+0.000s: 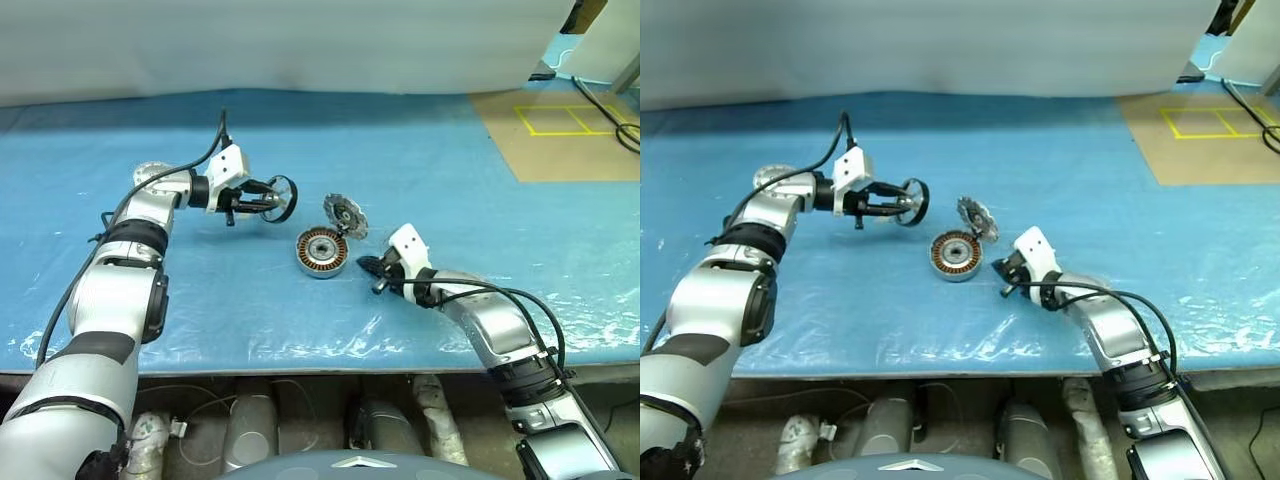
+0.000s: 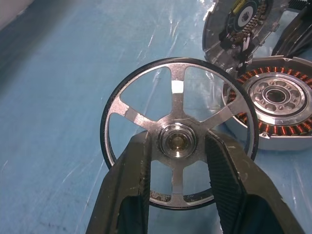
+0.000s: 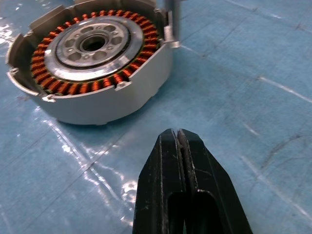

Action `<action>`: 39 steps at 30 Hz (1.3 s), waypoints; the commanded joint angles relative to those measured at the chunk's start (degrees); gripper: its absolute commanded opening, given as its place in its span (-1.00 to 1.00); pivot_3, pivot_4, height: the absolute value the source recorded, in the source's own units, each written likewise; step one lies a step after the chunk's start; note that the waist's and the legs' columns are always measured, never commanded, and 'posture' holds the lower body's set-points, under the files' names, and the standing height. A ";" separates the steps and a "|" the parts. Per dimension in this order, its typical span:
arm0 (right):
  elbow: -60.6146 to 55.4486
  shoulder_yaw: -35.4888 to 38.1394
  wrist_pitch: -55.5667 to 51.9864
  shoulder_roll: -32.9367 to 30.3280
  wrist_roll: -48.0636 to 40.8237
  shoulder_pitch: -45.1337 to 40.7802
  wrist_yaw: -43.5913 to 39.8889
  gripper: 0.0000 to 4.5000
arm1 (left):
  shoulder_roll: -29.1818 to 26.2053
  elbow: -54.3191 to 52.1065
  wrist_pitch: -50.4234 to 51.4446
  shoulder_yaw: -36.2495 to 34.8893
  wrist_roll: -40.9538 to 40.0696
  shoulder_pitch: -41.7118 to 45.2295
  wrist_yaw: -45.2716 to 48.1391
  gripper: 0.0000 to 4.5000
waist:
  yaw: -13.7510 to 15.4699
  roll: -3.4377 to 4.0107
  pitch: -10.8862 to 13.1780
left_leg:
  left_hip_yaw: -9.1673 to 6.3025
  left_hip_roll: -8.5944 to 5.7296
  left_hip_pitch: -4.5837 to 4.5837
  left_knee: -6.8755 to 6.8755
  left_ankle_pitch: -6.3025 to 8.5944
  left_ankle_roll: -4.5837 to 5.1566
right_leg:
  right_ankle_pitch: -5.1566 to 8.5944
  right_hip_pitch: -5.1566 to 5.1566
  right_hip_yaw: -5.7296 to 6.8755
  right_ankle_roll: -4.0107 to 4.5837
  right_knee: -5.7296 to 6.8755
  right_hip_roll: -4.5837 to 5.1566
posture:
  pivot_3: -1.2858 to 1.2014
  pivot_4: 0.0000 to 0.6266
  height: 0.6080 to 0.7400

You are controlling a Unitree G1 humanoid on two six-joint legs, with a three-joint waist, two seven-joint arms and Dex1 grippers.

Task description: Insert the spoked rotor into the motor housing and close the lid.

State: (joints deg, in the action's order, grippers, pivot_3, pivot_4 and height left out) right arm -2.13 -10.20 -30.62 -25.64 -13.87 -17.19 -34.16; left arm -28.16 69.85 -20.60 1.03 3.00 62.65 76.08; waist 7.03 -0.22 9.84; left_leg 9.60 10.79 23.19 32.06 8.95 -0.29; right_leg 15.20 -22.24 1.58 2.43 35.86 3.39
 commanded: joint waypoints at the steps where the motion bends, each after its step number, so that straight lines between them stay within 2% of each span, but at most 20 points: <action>1: 0.32 -0.46 1.63 1.59 1.16 -1.53 -0.13 -1.00 | -0.66 -2.44 0.49 -1.29 -2.00 -0.21 0.21 -0.41 | 0.02 0.00 0.00 | 0.01 0.02 0.02 0.00 0.00 0.00 | 0.00 -0.02 0.01 0.00 0.01 0.00 | 0.03 -0.52 1.00; 4: 1.49 -1.79 2.58 3.06 2.78 -2.46 -0.12 -1.00 | -0.49 -2.91 0.59 -1.17 -2.38 -0.65 -0.02 -0.41 | 0.04 0.00 0.00 | 0.01 0.02 0.04 0.00 0.00 0.00 | 0.00 -0.03 0.03 0.00 0.01 0.00 | 0.03 -0.52 1.00; 12: 13.70 -2.91 9.45 10.46 7.21 -10.01 1.70 -1.00 | 0.13 -3.02 0.55 -0.88 -2.81 -1.03 -0.86 -0.41 | -0.39 0.00 0.00 | 0.04 0.05 0.02 0.04 0.00 0.00 | 0.02 -0.08 0.00 0.06 0.11 -0.01 | 0.03 -0.52 1.00; 17: 17.77 -3.22 12.37 11.16 8.95 -12.05 0.61 -1.00 | -0.01 -2.69 0.54 -0.85 -2.70 -0.96 -1.15 -0.41 | -0.13 0.00 0.00 | 0.07 0.05 0.11 0.04 0.00 0.00 | 0.01 -0.13 0.00 0.03 0.11 0.00 | 0.03 -0.52 1.00; 23: 16.25 -4.05 12.77 11.31 9.27 -11.63 -2.36 -1.00 | -0.81 -2.92 1.09 -0.45 -2.43 -1.25 0.00 -0.41 | -0.20 0.00 0.00 | 0.07 0.07 0.13 0.04 0.00 0.01 | 0.00 -0.16 0.01 0.03 0.12 -0.01 | 0.03 -0.52 1.00; 27: 13.62 -3.98 12.13 9.72 9.76 -9.89 -3.66 -1.00 | -2.60 -3.72 2.23 1.46 -1.33 -1.72 4.02 -0.41 | -0.23 0.00 0.00 | 0.07 0.09 0.13 0.02 0.00 0.01 | 0.01 -0.18 0.01 0.03 0.11 -0.02 | 0.03 -0.52 1.00; 31: 5.37 -3.49 6.95 4.49 6.88 -5.07 -9.68 -1.00 | -4.17 -9.29 2.42 1.79 -3.54 -3.39 11.27 -0.41 | 0.16 -0.01 0.01 | 0.07 0.08 0.19 0.00 0.00 0.01 | 0.00 -0.16 0.03 0.03 0.00 -0.01 | 0.03 -0.52 1.00; 35: 1.18 -1.02 4.76 -1.00 5.85 -0.47 -11.79 -1.00 | -4.03 -15.56 8.12 0.22 -7.85 -5.58 14.98 -0.41 | 0.44 -0.01 0.01 | 0.07 0.08 0.18 0.01 0.01 0.02 | 0.00 -0.13 0.06 0.03 -0.01 0.02 | 0.03 -0.52 1.00; 39: -2.36 1.98 1.57 -2.94 2.49 1.20 -12.52 -1.00 | -2.48 -20.66 9.78 0.78 -10.08 -8.49 15.58 -0.41 | 0.28 -0.01 0.01 | 0.09 0.08 -0.03 0.01 0.01 0.02 | 0.14 0.01 0.00 0.26 -0.01 0.01 | 0.03 -0.52 1.00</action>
State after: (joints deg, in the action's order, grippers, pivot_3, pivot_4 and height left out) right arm -1.74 -9.75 -27.53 -28.04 -9.42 -16.55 -46.13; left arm -31.02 52.57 -11.63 2.45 -4.91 54.70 91.00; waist 7.31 -0.23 9.85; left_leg 9.69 10.88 23.15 32.08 8.96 -0.27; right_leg 15.35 -22.22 1.57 2.70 35.85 3.39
